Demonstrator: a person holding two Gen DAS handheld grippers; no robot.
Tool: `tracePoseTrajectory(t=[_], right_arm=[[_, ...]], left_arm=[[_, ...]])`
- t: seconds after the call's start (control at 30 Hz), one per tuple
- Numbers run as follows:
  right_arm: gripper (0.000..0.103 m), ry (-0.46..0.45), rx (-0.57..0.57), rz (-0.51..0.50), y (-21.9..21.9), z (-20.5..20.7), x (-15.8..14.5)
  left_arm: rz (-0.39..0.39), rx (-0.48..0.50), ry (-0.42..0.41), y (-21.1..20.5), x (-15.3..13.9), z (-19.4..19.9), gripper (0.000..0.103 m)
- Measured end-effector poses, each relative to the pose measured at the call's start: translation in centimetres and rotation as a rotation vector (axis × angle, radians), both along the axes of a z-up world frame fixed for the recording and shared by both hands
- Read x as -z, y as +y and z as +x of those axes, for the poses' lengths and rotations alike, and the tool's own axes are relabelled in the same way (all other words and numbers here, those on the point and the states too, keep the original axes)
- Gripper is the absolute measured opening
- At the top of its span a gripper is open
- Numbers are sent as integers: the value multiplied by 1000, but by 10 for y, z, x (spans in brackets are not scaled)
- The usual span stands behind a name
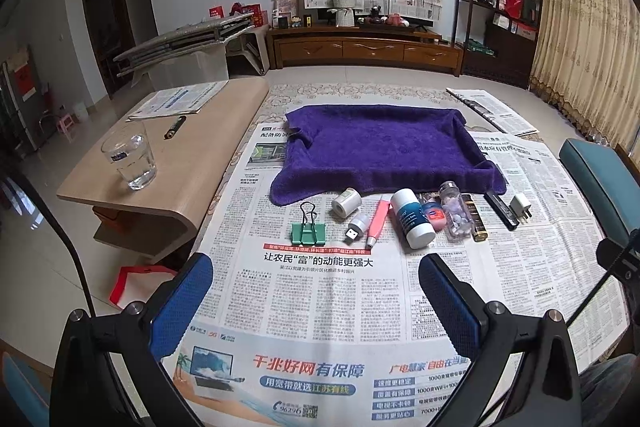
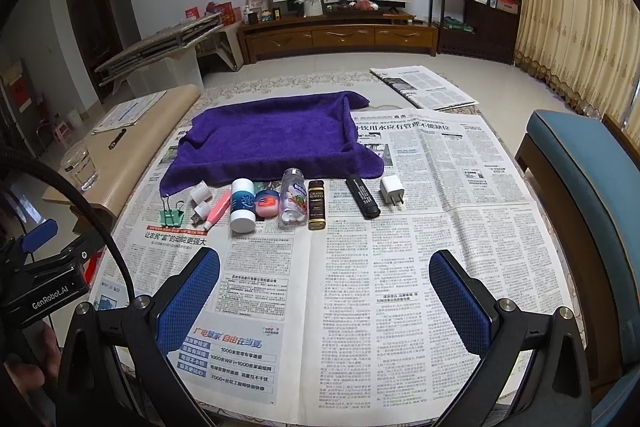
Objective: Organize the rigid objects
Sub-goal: 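Grasp the green binder clip with the left tool while the right tool approaches the white charger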
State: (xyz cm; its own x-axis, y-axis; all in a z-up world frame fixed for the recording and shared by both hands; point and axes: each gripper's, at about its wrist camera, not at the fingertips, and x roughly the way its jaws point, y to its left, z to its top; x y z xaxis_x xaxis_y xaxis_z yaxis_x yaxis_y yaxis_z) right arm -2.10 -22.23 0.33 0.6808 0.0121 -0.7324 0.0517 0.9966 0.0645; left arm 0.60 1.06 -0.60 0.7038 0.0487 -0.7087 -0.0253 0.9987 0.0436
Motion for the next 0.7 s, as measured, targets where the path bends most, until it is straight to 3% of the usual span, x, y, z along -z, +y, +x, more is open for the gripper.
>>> tracePoseTrajectory(t=[0.43, 0.6, 0.7], right_arm=[[103, 13, 13, -9, -40, 59, 25], [103, 33, 38, 8, -66, 94, 44], [102, 68, 52, -16, -82, 121, 63]], left_arm=[[10, -30, 75, 15, 70, 85, 103], [106, -36, 69, 17, 88, 106, 103], [110, -16, 83, 19, 100, 116, 103]])
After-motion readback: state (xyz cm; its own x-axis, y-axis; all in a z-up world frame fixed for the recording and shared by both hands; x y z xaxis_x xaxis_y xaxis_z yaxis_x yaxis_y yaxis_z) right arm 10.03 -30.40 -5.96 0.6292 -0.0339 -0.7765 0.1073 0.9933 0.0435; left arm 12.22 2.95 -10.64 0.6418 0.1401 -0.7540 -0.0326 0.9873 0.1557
